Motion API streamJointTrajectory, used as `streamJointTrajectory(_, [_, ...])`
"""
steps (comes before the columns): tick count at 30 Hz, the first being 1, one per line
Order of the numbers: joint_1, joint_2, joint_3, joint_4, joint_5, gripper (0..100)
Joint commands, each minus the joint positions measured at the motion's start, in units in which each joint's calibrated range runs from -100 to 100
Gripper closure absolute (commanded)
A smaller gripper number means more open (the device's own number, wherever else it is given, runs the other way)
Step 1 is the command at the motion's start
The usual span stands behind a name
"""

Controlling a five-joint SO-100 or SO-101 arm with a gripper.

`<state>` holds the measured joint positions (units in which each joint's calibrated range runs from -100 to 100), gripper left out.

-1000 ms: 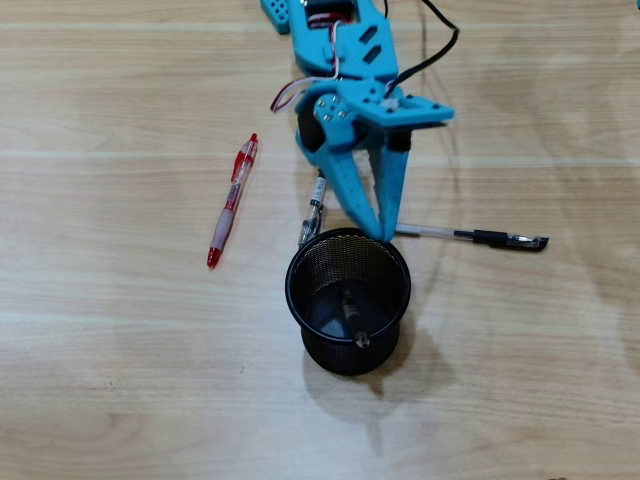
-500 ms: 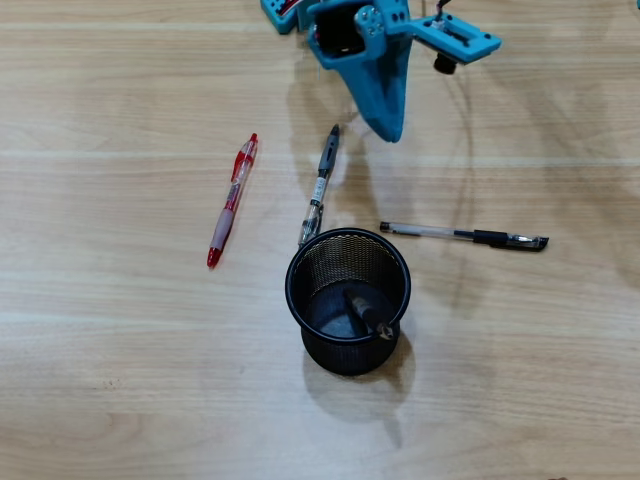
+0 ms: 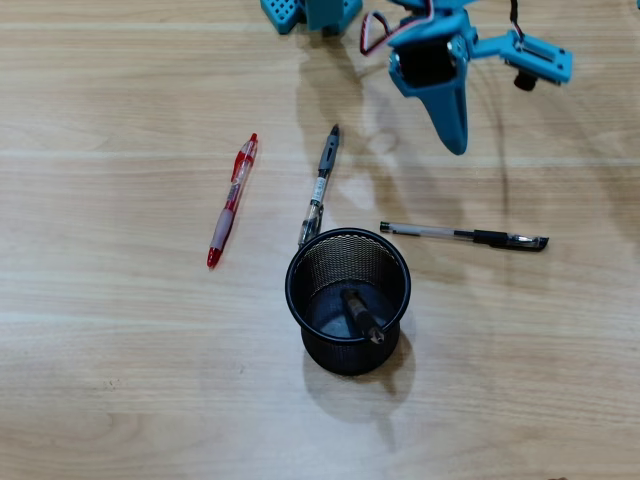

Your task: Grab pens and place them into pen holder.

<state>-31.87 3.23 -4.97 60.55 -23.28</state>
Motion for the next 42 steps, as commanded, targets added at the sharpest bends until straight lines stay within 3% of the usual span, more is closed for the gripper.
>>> streamJointTrajectory(1, [-2.1, 5.31, -10.69, 7.47, 0.19, 98])
streamJointTrajectory(13, [-3.11, 19.66, -20.37, 7.83, 0.19, 97])
streamJointTrajectory(20, [-4.2, 25.94, -23.81, 8.1, 0.19, 80])
streamJointTrajectory(36, [-1.92, 34.78, -23.81, 8.47, -0.34, 80])
streamJointTrajectory(42, [-1.28, 35.79, -23.09, 8.74, -4.05, 81])
